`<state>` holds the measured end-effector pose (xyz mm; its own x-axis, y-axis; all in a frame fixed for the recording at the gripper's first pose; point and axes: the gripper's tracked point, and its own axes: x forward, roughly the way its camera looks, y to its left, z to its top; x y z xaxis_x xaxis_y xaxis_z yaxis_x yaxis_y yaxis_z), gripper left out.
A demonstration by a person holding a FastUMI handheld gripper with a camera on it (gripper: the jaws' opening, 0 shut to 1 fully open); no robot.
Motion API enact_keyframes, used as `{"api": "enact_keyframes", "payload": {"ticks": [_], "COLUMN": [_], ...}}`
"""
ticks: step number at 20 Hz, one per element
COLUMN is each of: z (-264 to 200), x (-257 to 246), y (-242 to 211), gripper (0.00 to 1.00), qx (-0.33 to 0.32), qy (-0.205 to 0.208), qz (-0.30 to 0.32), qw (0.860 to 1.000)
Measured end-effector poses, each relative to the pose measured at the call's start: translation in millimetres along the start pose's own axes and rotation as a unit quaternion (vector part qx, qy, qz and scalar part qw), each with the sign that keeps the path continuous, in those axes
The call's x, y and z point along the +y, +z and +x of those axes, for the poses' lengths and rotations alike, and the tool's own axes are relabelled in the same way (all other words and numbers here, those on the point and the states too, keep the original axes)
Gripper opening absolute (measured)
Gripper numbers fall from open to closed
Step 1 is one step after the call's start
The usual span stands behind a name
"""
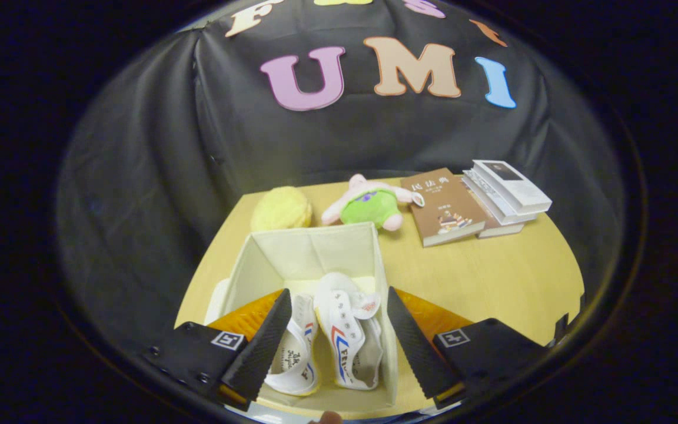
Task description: Open the storage box then place both shoes into the box .Put the left shoe in first, then the right shoe, with the right side of both shoes facing outward in a uniform manner.
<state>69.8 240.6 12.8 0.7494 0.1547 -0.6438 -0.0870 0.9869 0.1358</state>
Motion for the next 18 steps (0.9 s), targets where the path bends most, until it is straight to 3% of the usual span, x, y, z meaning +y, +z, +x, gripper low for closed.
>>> {"api": "enact_keyframes", "payload": {"ticks": [4,11,18], "z": [-32.5,-71.6,-74.6], "x": [-23.7,-92.3,-161.6], "y": [29.6,52.1,34.4], "gripper": [1.0,1.0,1.0], "qx": [-0.096,-0.25,-0.299], "qy": [-0.005,-0.03,-0.065], "qz": [-0.016,-0.035,-0.058], "qw": [0.995,0.967,0.95]}}
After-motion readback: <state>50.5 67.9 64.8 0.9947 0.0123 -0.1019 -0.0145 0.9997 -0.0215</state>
